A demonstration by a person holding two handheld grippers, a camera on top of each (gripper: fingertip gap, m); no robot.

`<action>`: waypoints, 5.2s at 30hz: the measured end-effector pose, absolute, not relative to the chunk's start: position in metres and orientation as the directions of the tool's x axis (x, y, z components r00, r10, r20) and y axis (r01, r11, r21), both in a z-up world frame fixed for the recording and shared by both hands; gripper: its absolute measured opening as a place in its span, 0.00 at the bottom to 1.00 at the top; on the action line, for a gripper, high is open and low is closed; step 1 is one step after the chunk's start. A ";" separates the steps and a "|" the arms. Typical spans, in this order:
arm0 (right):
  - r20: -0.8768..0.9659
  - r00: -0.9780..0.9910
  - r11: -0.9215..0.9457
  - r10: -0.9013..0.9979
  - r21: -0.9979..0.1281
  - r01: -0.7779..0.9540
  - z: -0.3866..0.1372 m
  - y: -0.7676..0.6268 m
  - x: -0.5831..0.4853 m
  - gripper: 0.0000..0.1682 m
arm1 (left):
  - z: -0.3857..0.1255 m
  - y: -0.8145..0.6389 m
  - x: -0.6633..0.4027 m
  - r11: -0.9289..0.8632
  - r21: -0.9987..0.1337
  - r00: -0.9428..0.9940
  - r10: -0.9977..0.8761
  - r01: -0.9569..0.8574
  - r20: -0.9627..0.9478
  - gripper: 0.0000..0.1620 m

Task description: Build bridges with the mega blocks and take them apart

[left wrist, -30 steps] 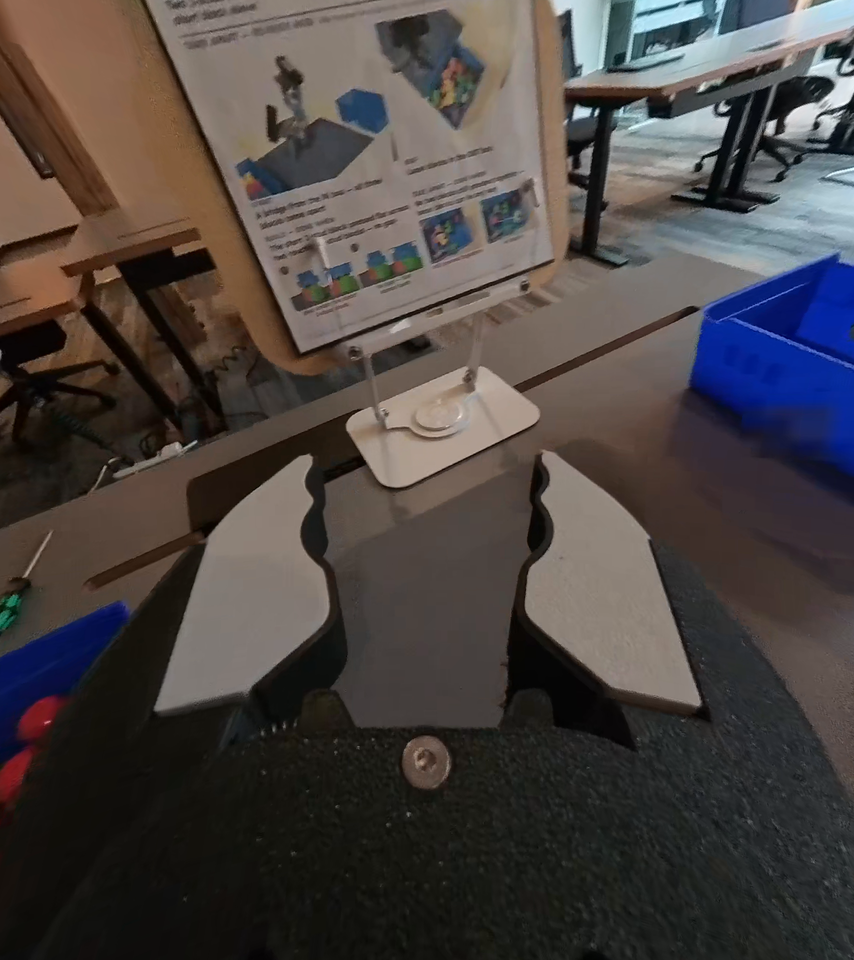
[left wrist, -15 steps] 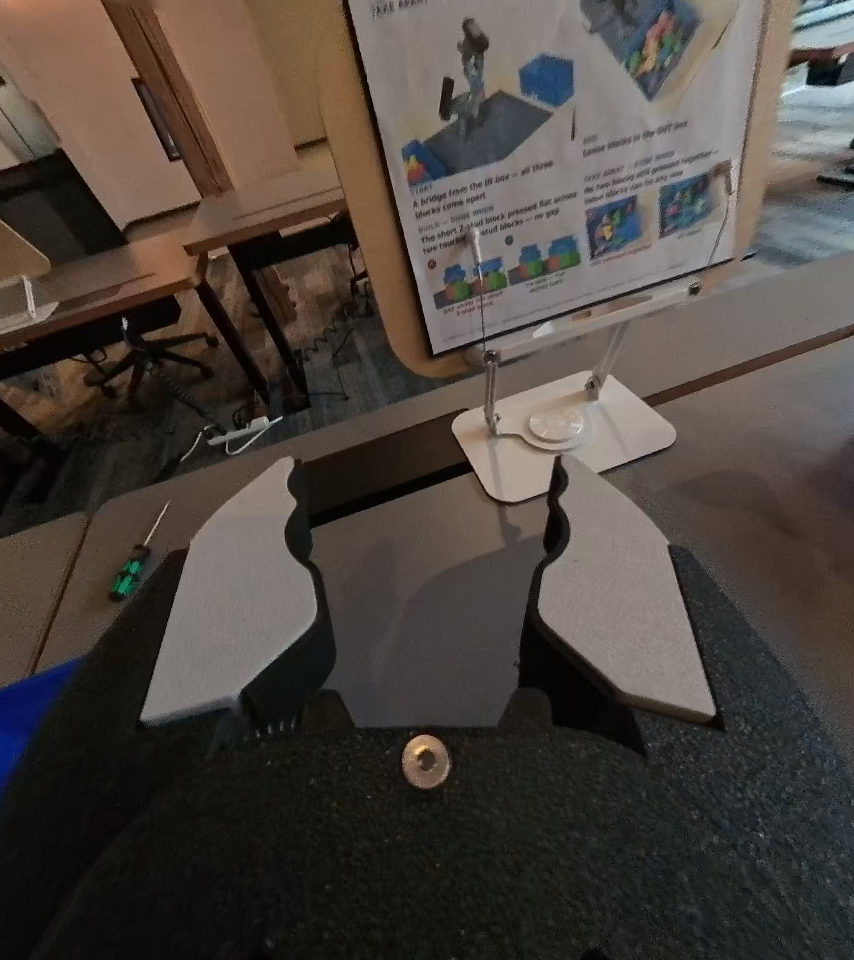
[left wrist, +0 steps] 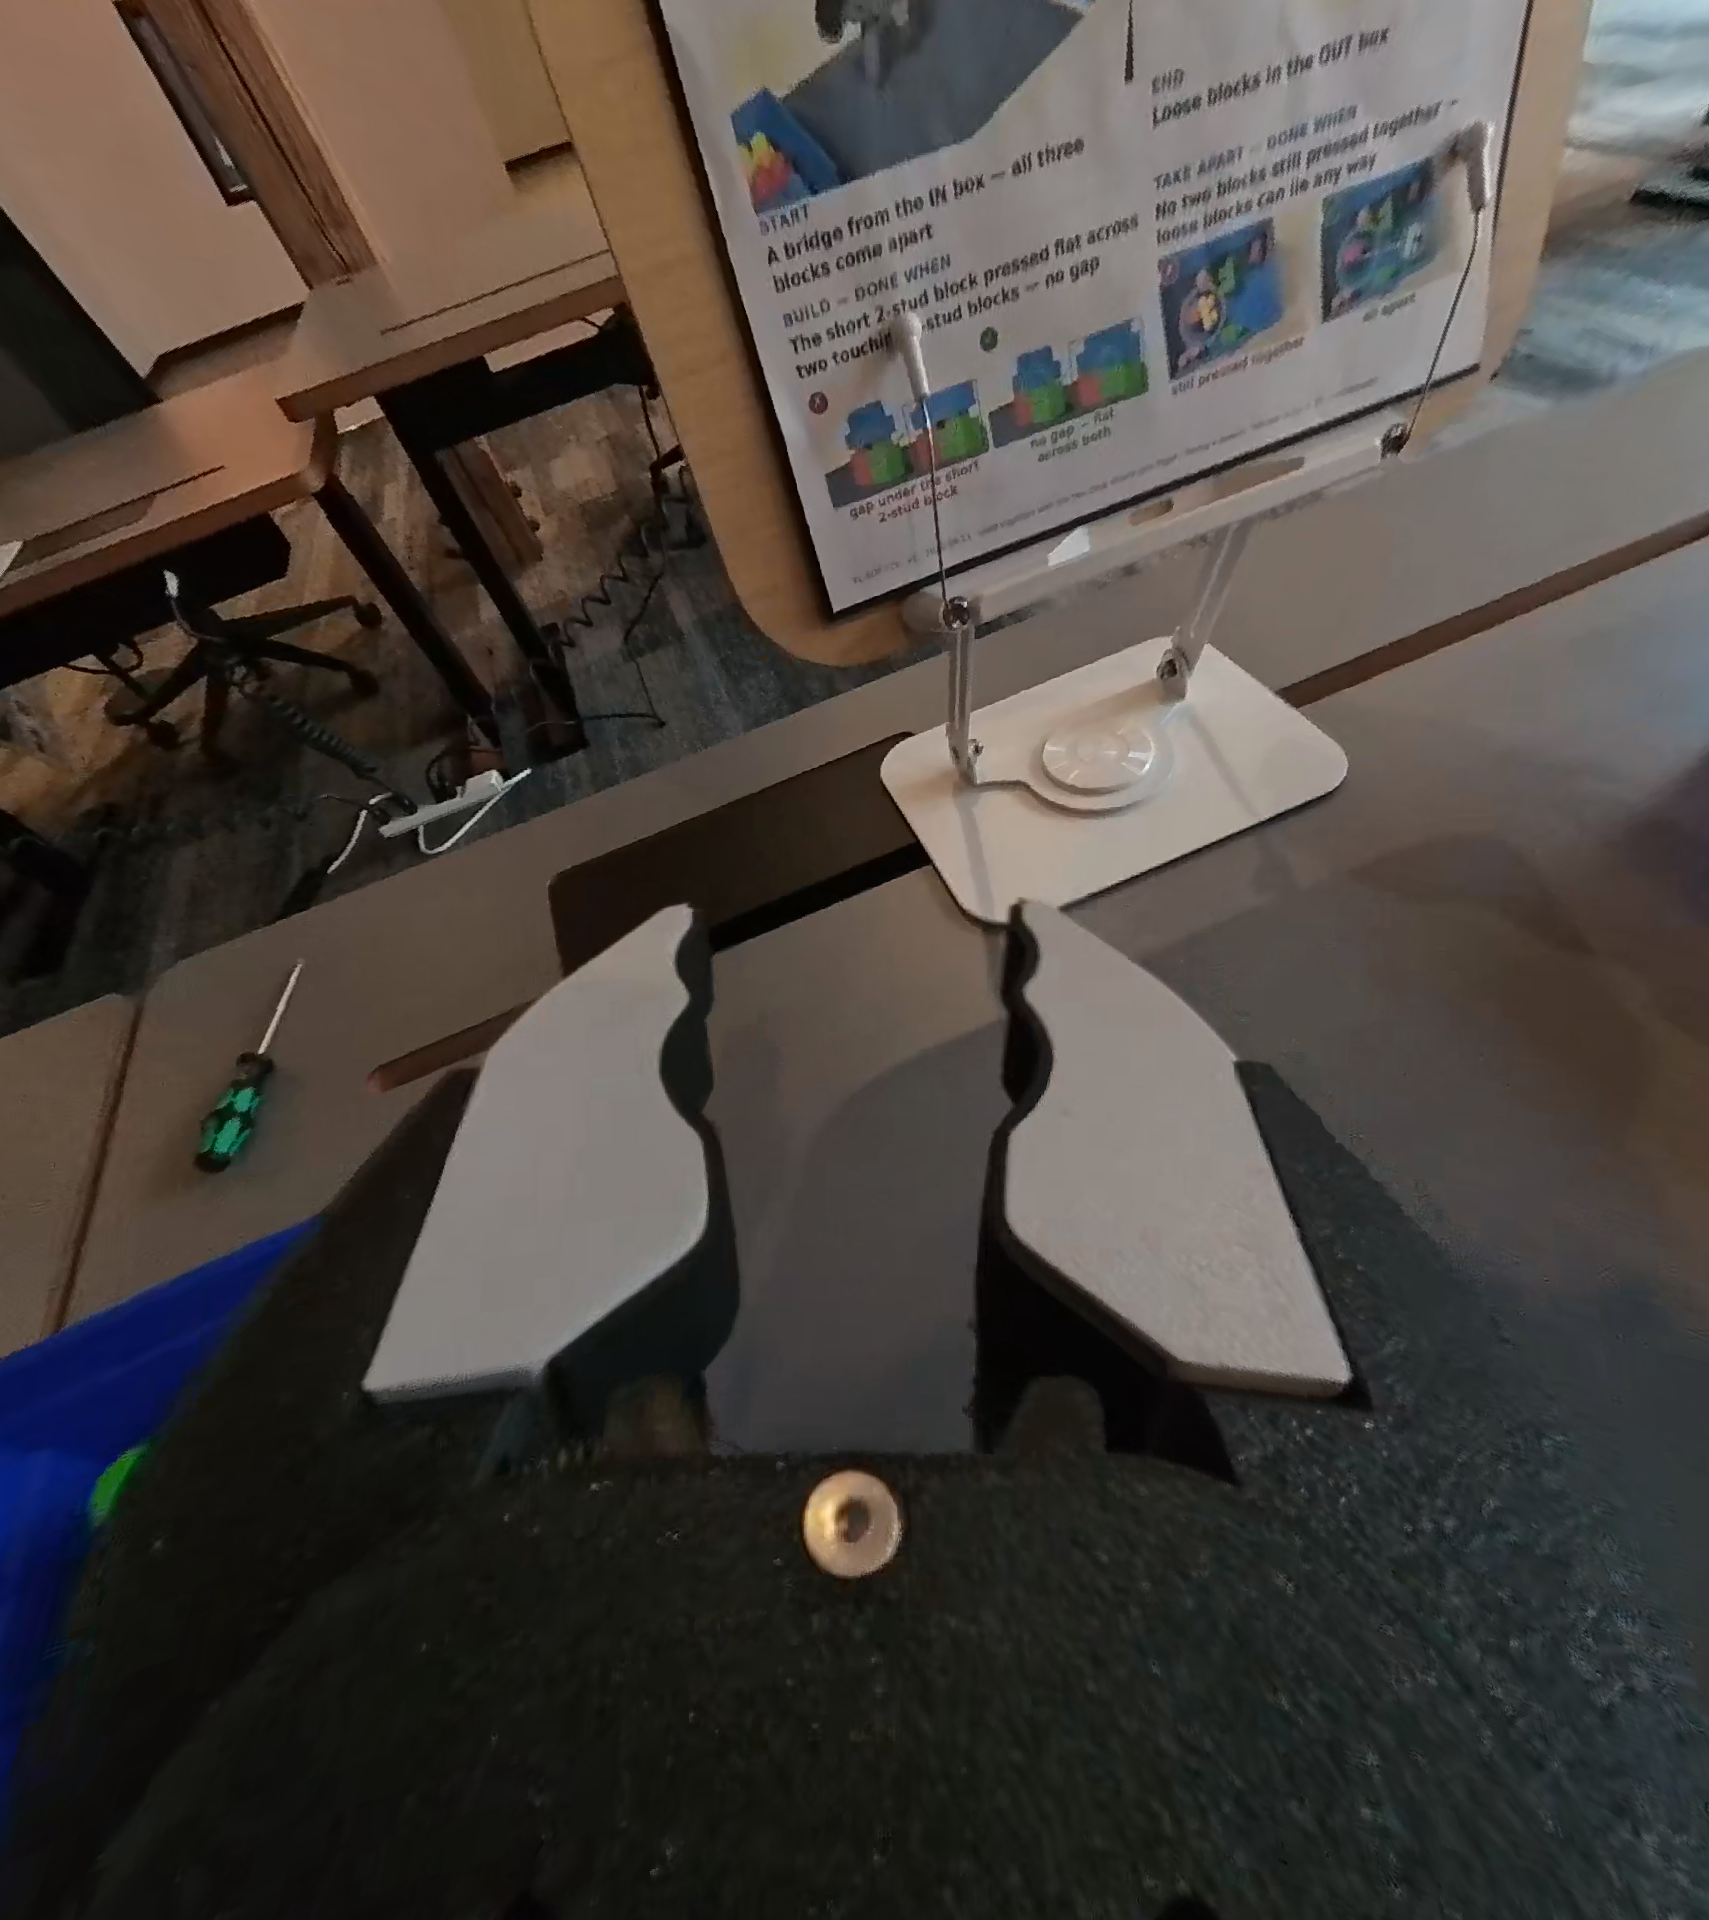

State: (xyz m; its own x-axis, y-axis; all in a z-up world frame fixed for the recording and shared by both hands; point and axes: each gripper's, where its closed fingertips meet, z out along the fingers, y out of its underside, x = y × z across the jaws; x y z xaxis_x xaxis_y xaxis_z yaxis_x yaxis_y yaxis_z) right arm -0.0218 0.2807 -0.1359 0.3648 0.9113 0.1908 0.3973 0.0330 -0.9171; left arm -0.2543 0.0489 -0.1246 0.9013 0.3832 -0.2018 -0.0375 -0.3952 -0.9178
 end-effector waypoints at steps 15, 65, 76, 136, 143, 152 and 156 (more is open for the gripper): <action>0.207 0.329 0.055 0.921 -0.907 0.417 -0.135 0.274 -0.018 0.47 | -0.169 -0.134 -0.356 -0.451 -0.815 0.714 0.697 0.364 -0.068 0.33; 0.253 0.254 0.105 0.934 -0.871 0.480 -0.151 0.261 -0.034 0.46 | -0.237 -0.154 -0.402 -0.506 -0.655 0.678 0.735 0.561 0.013 0.22; 0.141 0.017 0.124 0.990 -0.916 0.381 -0.143 0.209 -0.052 0.45 | -0.096 -0.041 -0.273 -0.270 -0.959 0.985 0.169 0.084 0.039 0.22; -0.002 -0.681 -0.037 0.732 -0.999 -0.037 -0.072 0.069 -0.035 0.21 | -0.075 0.067 -0.032 -0.057 -0.998 0.741 -0.671 -0.026 0.019 0.21; 0.081 -0.706 0.055 0.704 -0.997 -0.059 -0.074 0.059 -0.024 0.21 | -0.071 0.049 -0.031 -0.033 -0.992 0.731 -0.679 -0.119 -0.065 0.21; 0.073 -0.549 -0.011 0.833 -0.989 -0.149 -0.052 0.142 0.021 0.21 | -0.039 -0.002 -0.103 0.079 -0.993 0.834 -0.539 -0.090 -0.119 0.22; 0.065 -0.544 -0.004 0.836 -0.992 -0.125 -0.055 0.142 0.018 0.21 | -0.043 0.005 -0.105 0.050 -0.995 0.844 -0.527 -0.081 -0.095 0.22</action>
